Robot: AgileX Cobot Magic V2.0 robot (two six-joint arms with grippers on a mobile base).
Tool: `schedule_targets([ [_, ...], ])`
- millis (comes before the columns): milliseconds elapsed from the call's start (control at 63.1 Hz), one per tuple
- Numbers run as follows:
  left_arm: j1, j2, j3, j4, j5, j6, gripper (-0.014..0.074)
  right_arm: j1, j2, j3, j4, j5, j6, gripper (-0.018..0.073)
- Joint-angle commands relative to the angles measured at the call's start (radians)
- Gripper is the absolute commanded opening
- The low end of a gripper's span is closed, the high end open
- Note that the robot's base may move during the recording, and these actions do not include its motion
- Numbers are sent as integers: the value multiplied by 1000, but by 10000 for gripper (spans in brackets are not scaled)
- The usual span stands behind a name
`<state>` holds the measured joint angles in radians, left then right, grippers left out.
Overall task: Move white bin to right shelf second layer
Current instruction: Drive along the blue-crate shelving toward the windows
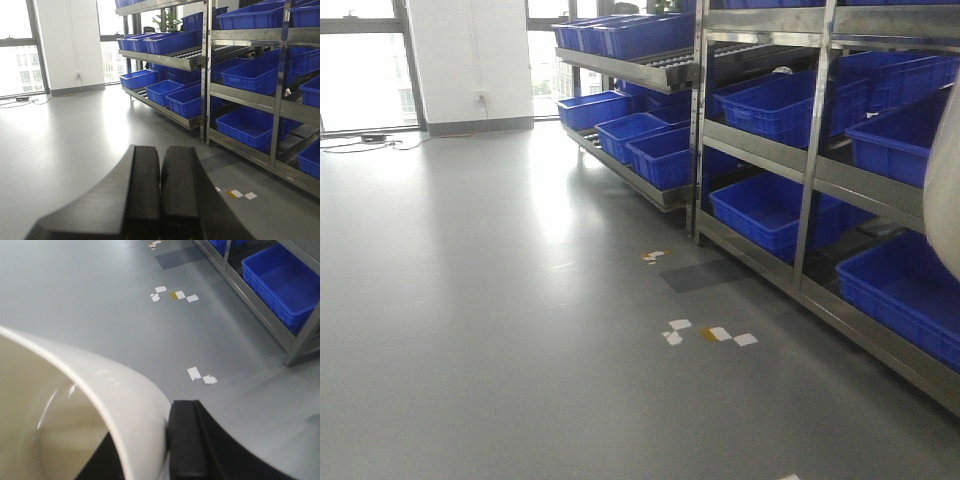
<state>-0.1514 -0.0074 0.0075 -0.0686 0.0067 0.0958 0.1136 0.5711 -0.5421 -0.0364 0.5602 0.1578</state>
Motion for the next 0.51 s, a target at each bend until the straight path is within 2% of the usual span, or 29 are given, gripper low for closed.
schedule_targets([
  [0, -2, -13, 33, -5, -86, -7, 85, -5, 5, -34, 2, -90, 0, 55],
  [491, -2, -13, 33, -5, -86, -7, 85, -5, 5, -34, 2, -90, 0, 55],
])
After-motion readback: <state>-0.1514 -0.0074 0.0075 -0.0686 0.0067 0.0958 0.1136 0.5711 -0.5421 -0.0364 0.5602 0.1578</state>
